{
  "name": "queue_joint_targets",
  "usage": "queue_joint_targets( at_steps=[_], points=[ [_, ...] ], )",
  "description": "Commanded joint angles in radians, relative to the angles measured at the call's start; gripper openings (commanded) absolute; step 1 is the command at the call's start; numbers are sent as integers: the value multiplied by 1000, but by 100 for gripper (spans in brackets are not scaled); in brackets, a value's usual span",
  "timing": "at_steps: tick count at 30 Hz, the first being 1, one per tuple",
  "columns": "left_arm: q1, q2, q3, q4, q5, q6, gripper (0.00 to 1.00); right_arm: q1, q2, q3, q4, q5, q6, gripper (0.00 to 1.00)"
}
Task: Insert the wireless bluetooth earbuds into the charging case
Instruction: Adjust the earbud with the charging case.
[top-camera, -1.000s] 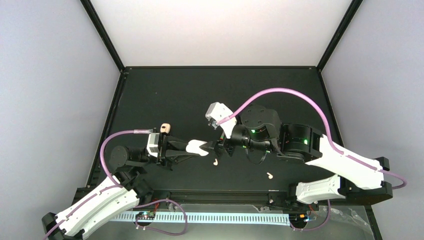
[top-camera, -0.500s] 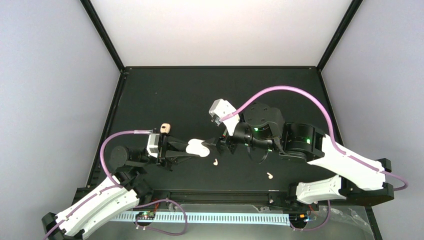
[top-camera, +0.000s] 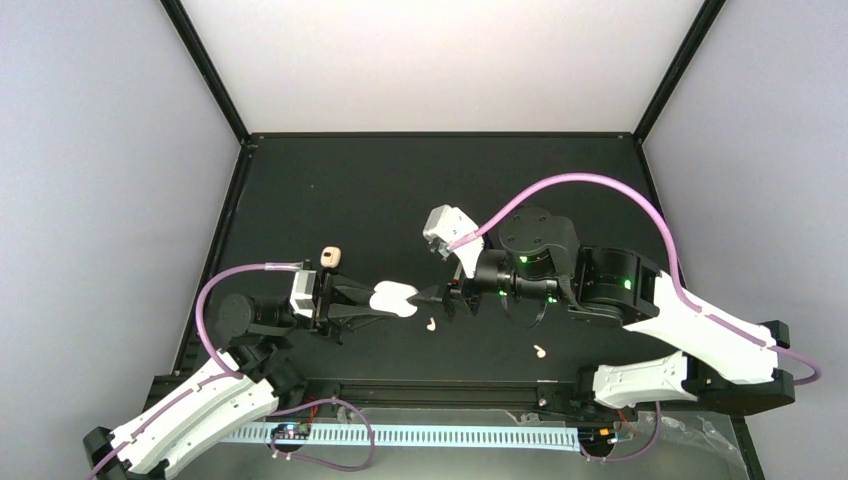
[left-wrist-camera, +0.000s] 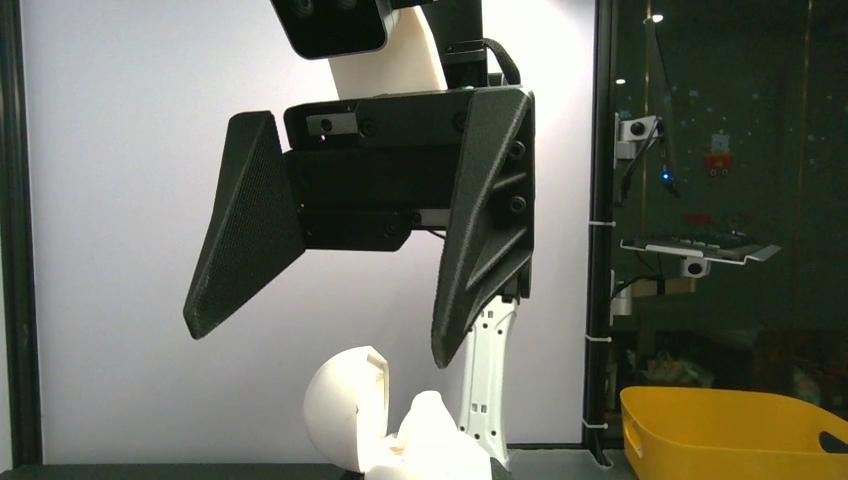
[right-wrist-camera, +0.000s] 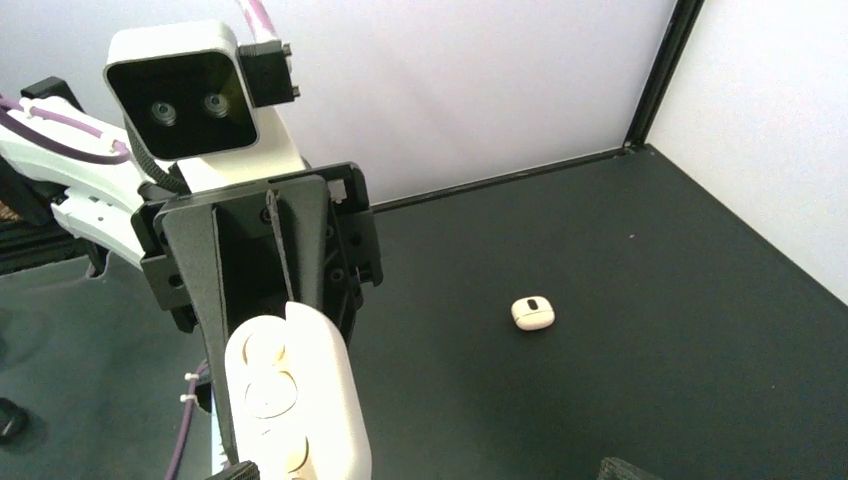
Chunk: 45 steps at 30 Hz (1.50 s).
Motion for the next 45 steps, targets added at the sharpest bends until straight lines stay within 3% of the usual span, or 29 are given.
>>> queue_joint_targets(
  at_steps=[1,22,32,45],
  points=[
    [2,-17,4,34,15,-4,2,-5,8,-3,-27,-40,-13,88],
    [2,-17,6,82,47,-34,2,-28,22,-27,-35,-2,-5,88],
    [2,-18,3,31,17,-4,2,-29,-17,-2,-20,-145,-30,88],
    [2,-12,0,45,39,-9,2,-28,-10,2,22,38,-5,88]
  ],
)
